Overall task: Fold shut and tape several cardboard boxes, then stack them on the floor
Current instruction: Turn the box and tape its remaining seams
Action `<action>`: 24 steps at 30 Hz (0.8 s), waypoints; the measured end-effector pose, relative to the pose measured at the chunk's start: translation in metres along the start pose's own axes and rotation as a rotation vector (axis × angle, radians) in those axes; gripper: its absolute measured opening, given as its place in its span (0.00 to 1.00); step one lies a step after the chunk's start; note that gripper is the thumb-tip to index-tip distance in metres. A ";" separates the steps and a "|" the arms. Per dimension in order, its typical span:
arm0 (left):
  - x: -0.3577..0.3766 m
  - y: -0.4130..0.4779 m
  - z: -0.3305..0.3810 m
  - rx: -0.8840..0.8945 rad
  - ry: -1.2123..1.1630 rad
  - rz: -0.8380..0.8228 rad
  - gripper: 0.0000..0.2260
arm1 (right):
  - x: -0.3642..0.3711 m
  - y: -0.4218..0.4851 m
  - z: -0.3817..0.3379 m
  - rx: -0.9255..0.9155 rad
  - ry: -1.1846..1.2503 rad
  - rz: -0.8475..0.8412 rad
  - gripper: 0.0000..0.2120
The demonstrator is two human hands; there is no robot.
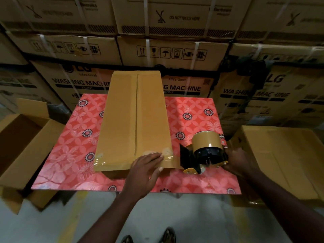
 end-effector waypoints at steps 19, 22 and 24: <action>0.001 0.005 0.000 -0.052 0.014 0.010 0.17 | 0.059 -0.018 -0.031 0.126 -0.109 -0.309 0.15; 0.001 0.006 -0.001 -0.046 0.022 0.019 0.16 | 0.073 -0.030 -0.027 0.323 0.032 -0.357 0.14; 0.000 0.006 0.000 -0.048 0.025 0.024 0.16 | 0.087 -0.035 -0.026 0.541 0.271 -0.376 0.15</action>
Point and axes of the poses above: each hand's wrist, its own y-axis towards the middle knuckle, its own x-axis out of the palm, z = x × y, the point moved 1 cm from there along y, towards the middle knuckle, and after that the axes turned 14 degrees about x, right-handed, at the moved point
